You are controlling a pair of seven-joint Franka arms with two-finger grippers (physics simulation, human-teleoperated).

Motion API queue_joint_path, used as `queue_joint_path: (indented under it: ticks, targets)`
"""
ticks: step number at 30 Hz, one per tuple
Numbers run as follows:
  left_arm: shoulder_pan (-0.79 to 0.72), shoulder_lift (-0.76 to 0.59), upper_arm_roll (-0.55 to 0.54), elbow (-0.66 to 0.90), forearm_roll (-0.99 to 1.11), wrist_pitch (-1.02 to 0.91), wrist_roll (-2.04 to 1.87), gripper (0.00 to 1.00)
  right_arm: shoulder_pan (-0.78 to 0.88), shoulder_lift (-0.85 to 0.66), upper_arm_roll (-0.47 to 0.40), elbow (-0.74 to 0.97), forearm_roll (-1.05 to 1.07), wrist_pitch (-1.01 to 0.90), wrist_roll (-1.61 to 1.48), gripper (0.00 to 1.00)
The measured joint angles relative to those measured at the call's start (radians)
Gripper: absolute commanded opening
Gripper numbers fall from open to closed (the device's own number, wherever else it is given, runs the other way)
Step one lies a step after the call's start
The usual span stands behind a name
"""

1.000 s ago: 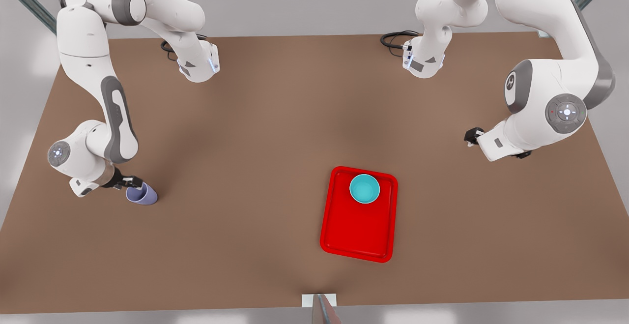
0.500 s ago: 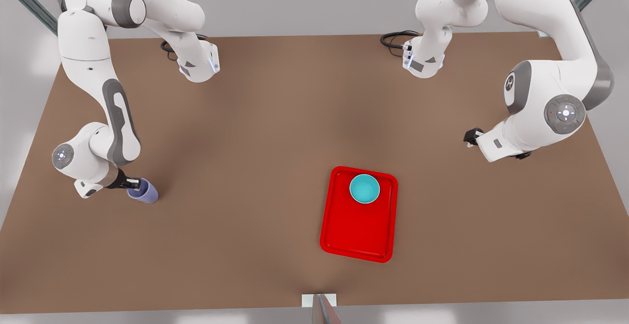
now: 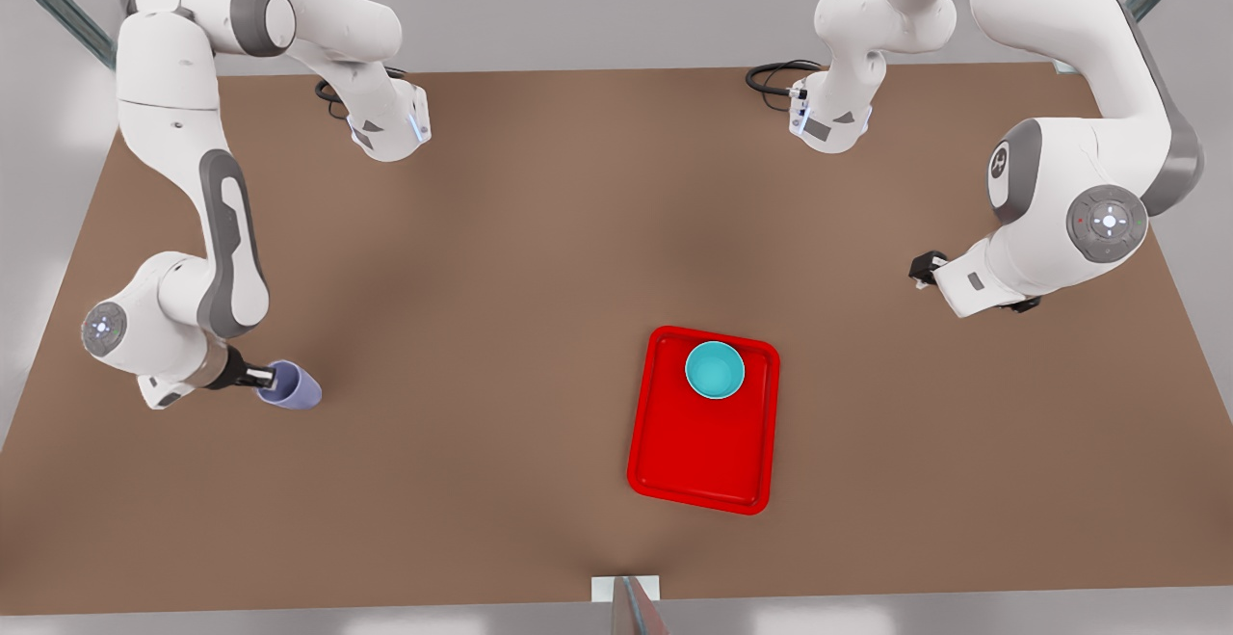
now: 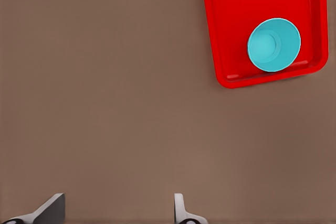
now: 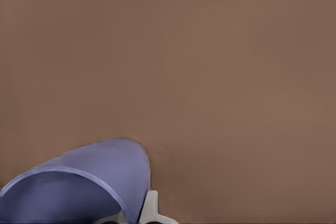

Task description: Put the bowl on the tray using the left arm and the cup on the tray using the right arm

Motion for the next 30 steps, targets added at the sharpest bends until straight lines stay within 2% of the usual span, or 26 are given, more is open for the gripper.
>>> queue_joint_path:
  ticks: [3,7,9,10,15,18,21,30]
  targets:
    - [0.000,0.000,0.000,0.001,0.000,-0.003,-0.001,1.00,0.121,0.097,0.000,0.266,-0.001,-0.218,0.232,0.21]
    - [0.000,-0.002,0.000,0.000,0.000,-0.006,-0.002,1.00,0.267,0.268,0.042,0.572,0.003,-0.323,0.631,0.21]
    - [0.001,-0.003,0.000,0.001,0.000,-0.008,0.000,1.00,0.329,0.375,0.122,0.723,0.002,-0.304,0.859,0.21]
    - [-0.001,-0.003,0.000,0.000,0.000,-0.007,0.000,1.00,0.361,0.389,0.149,0.732,0.002,-0.248,0.915,0.21]
    - [0.000,-0.002,0.000,0.001,0.000,-0.004,-0.002,1.00,0.516,0.588,0.151,0.942,0.098,-0.051,1.049,0.21]
    - [0.001,0.000,0.000,0.000,0.000,-0.001,-0.002,1.00,0.559,0.622,0.162,0.951,0.144,0.089,1.050,0.21]
    - [0.000,0.002,0.000,0.000,0.000,-0.001,-0.002,1.00,0.660,0.628,0.120,0.951,0.181,0.167,1.048,0.21]
    - [0.001,0.005,0.003,0.000,0.000,-0.009,-0.011,1.00,0.696,0.702,0.165,0.996,0.147,0.180,0.998,0.21]
